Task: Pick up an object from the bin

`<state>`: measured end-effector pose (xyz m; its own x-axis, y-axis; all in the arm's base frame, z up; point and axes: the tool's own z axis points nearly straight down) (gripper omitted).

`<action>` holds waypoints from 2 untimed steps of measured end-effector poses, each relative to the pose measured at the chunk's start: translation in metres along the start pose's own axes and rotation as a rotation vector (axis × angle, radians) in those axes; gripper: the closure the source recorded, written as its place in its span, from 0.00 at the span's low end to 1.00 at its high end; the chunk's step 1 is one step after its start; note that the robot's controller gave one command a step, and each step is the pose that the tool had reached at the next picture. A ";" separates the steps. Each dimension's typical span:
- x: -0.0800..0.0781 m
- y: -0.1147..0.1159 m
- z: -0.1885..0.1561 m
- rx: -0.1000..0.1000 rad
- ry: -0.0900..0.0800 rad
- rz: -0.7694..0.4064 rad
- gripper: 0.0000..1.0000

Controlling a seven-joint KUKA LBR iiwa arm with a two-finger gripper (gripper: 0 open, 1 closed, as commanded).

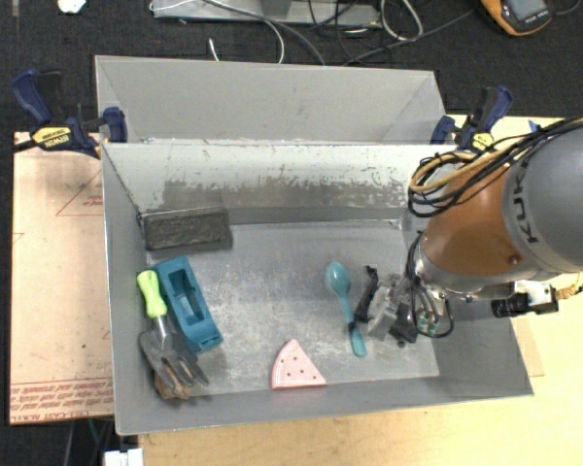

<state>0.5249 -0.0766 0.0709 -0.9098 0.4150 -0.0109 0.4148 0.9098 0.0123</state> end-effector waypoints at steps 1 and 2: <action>0.000 0.000 0.000 0.000 0.000 0.000 1.00; 0.000 0.000 0.000 0.000 0.000 0.000 1.00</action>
Offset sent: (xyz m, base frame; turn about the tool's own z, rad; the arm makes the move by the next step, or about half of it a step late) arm 0.0000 0.0000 0.0000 0.0000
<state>0.5249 -0.0766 0.0709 -0.9097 0.4151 -0.0109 0.4150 0.9097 0.0119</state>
